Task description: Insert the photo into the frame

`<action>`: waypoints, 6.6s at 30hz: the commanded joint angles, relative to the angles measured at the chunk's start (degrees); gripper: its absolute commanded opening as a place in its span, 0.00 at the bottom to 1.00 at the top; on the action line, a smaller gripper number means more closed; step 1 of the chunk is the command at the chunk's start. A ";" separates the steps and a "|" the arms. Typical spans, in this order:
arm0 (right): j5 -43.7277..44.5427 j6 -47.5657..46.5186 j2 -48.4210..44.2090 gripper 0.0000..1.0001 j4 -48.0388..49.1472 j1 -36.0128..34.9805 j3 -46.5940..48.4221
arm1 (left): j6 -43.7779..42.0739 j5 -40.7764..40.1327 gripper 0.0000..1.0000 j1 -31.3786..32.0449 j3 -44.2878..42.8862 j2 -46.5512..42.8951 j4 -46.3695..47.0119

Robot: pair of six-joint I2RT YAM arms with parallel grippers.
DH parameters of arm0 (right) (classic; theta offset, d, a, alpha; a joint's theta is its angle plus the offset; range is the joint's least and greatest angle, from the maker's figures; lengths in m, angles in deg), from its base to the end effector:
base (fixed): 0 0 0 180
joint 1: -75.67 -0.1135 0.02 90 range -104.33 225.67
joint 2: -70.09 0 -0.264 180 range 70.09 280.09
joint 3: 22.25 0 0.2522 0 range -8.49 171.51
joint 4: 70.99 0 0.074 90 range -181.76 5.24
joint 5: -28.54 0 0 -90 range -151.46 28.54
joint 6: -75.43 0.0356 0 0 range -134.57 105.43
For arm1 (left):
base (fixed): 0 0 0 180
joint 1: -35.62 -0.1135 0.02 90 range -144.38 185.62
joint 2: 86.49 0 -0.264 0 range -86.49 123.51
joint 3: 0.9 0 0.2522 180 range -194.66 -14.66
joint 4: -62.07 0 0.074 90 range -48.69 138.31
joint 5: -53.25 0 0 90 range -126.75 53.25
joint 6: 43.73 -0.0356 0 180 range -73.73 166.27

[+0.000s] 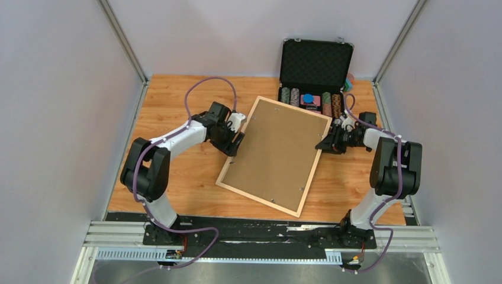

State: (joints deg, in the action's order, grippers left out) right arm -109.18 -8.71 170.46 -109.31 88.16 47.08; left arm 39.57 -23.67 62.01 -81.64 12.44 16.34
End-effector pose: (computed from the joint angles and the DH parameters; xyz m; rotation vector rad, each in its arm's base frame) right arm 0.3163 -0.0431 0.1515 0.2025 2.5335 1.0920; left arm 0.3085 -0.1621 0.1980 0.8385 2.5705 -0.4123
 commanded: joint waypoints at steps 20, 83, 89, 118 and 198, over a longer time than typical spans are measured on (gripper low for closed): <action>-5.43 -1.74 -3.98 0.00 2.76 0.43 1.95 | -8.98 2.43 0.72 0.35 7.12 -7.63 -0.67; -4.37 -2.71 -5.05 0.00 2.32 -0.63 2.71 | -5.74 2.18 0.76 0.64 1.49 -8.66 -2.18; -3.29 -4.52 -5.62 0.00 0.83 -2.53 4.44 | -0.58 4.87 0.77 -2.96 -3.82 -9.10 -2.07; 5.65 -22.26 21.57 0.00 -21.42 -19.67 46.51 | 2.08 -2.65 0.77 -8.65 -4.52 -10.03 -1.65; 25.49 -32.76 18.46 0.11 -16.29 -34.82 35.99 | 2.30 -2.67 0.78 -18.13 -4.75 -3.75 -2.06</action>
State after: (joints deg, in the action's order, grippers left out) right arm -84.70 -39.17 191.80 -128.22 52.89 84.04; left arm 41.54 -26.86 44.24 -85.97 11.74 13.37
